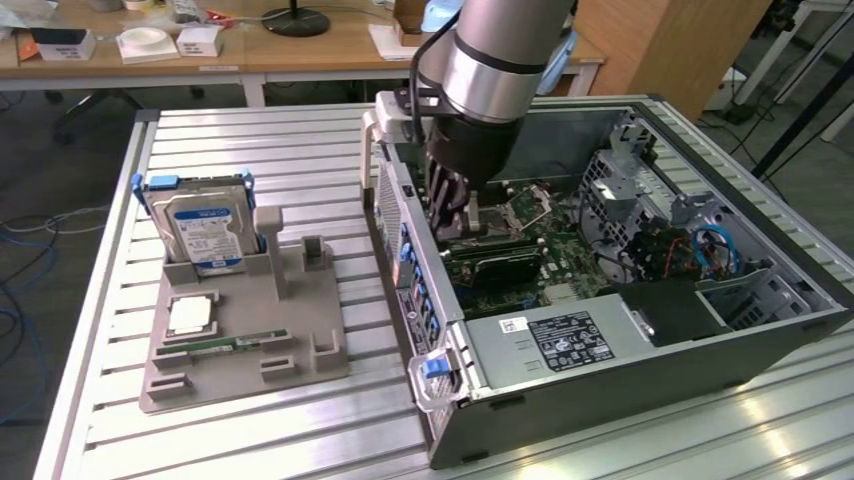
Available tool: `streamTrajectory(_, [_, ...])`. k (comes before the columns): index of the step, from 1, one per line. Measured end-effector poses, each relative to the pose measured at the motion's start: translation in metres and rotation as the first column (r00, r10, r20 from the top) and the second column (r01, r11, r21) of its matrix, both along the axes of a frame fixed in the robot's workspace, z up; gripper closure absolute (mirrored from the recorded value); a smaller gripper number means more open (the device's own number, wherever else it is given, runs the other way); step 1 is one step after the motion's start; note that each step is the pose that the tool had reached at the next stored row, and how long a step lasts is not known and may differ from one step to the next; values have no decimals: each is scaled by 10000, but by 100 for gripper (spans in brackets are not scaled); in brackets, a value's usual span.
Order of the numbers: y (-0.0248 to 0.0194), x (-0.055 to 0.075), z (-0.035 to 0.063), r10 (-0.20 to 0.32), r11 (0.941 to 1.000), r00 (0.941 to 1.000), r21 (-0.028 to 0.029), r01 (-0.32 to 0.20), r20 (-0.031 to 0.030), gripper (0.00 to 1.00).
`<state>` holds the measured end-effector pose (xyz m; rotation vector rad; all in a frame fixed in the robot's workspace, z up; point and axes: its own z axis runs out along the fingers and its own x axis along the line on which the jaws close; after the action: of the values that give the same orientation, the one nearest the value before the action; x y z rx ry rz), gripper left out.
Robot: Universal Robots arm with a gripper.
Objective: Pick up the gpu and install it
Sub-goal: 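Press down on the gpu until it lock into place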
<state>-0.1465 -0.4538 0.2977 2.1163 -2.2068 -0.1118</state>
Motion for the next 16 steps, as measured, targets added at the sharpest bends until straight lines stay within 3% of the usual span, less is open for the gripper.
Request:
streamTrajectory(4, [-1,-1,-26,-3,10000,10000,-19,3,-13,89])
streamTrajectory(11, [1,4,-39,-7,10000,10000,-5,7,-10,89])
streamTrajectory(14, [5,8,2,-10,10000,10000,31,11,-47,89])
streamTrajectory(16, [3,17,62,-9,10000,10000,5,9,-69,89])
